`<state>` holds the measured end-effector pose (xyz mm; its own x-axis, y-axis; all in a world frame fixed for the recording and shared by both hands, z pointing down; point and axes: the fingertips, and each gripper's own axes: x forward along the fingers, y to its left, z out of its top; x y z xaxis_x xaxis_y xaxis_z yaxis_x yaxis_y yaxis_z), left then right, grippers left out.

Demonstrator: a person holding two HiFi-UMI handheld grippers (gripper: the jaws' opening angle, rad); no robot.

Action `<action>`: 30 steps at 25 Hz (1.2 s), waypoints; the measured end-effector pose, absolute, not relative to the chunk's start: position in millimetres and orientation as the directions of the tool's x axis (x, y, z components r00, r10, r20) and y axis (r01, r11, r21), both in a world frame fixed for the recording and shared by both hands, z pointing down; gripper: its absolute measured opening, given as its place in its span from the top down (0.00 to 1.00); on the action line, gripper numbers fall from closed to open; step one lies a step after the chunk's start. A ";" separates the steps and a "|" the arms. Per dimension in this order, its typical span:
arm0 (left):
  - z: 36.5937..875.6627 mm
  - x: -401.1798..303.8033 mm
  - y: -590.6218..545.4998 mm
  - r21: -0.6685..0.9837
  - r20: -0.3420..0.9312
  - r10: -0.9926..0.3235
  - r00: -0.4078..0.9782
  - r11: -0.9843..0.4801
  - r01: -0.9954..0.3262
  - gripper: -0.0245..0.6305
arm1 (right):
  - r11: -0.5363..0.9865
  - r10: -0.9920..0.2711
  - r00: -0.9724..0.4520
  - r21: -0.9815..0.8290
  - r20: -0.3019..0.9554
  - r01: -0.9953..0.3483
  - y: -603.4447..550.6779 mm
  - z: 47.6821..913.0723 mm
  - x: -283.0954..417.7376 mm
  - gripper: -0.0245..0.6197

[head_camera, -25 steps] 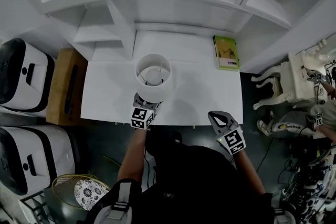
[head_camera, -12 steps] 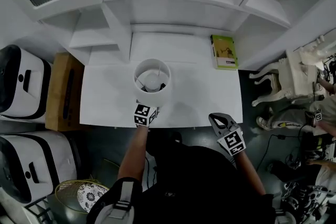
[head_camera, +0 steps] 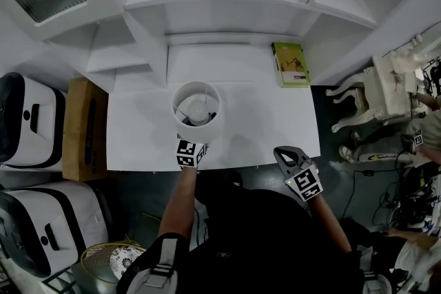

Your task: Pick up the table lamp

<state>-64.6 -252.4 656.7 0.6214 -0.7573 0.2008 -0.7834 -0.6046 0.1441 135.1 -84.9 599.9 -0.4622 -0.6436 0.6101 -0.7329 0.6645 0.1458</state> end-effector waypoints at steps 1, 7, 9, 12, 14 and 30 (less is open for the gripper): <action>658.1 -64.5 -252.3 0.142 0.199 -0.756 0.624 -0.607 -0.782 0.78 | 0.665 -0.643 -0.462 0.145 0.611 -0.733 -84.9 600.4 135.1 0.95; 647.4 -61.2 -251.0 0.125 0.183 -0.768 0.613 -0.600 -0.790 0.79 | 0.670 -0.640 -0.469 0.142 0.608 -0.729 -85.8 600.1 134.3 0.95; 644.2 -59.5 -250.4 0.124 0.182 -0.766 0.617 -0.604 -0.787 0.80 | 0.673 -0.638 -0.473 0.142 0.608 -0.726 -86.1 599.4 133.1 0.95; 641.0 -60.2 -248.6 0.133 0.181 -0.762 0.622 -0.608 -0.783 0.80 | 0.679 -0.635 -0.476 0.145 0.609 -0.719 -87.0 599.3 130.2 0.95; 638.8 -63.5 -247.4 0.145 0.174 -0.768 0.616 -0.598 -0.788 0.80 | 0.690 -0.629 -0.486 0.147 0.606 -0.709 -90.0 598.6 128.0 0.95; 582.0 -92.0 -231.3 0.155 0.145 -0.780 0.608 -0.589 -0.793 0.80 | 0.669 -0.674 -0.543 0.101 0.500 -0.737 -103.9 566.5 115.8 0.95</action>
